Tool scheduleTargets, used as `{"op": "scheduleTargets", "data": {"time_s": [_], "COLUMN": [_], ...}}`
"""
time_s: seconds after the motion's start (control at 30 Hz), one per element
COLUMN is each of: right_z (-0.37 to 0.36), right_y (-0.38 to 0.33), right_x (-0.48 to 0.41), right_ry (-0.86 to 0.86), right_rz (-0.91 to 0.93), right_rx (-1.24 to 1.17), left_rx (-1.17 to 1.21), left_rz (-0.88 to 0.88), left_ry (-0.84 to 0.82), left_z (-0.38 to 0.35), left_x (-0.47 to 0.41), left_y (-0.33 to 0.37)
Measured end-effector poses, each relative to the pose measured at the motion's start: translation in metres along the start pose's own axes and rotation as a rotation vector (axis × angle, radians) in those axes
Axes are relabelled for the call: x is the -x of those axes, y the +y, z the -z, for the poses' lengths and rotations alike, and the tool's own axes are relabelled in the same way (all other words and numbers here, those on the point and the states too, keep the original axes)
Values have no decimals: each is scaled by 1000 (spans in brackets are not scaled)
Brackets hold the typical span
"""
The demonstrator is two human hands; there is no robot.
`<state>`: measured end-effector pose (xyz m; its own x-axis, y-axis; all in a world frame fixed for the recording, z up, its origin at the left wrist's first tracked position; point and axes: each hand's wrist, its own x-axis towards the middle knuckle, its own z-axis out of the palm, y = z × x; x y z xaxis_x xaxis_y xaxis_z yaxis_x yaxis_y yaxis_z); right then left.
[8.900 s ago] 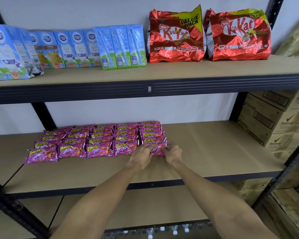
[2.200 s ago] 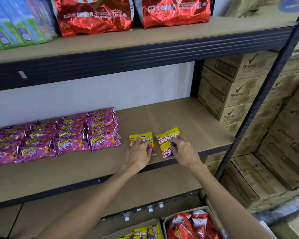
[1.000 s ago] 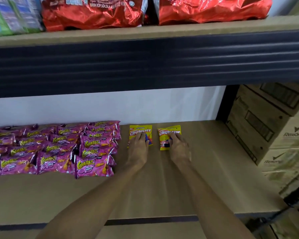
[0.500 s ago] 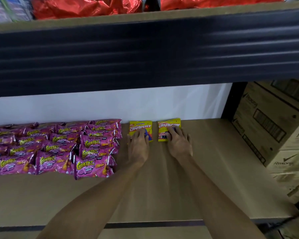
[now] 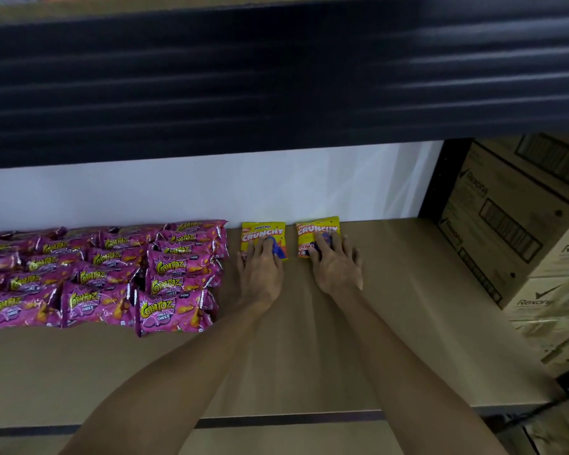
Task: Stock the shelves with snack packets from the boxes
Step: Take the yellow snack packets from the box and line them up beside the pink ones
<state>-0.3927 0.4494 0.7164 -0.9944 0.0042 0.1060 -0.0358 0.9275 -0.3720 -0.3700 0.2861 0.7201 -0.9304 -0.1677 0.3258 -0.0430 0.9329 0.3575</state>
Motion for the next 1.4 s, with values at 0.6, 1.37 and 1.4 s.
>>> {"op": "scheduleTargets", "data": {"time_s": [0.6, 1.37, 1.4], "right_z": [2, 18, 16], "right_y": [0, -8, -9], "right_x": [-1, 33, 33], "right_ry": [-32, -75, -98], "right_rz": [0, 103, 90], "right_rx": [53, 5, 25], "left_rx": [-4, -63, -52], "left_rz": [23, -73, -64], "left_ry": [-31, -374, -395], "left_z": [1, 25, 25], "left_x": [2, 18, 18], "left_y": [2, -5, -6]}}
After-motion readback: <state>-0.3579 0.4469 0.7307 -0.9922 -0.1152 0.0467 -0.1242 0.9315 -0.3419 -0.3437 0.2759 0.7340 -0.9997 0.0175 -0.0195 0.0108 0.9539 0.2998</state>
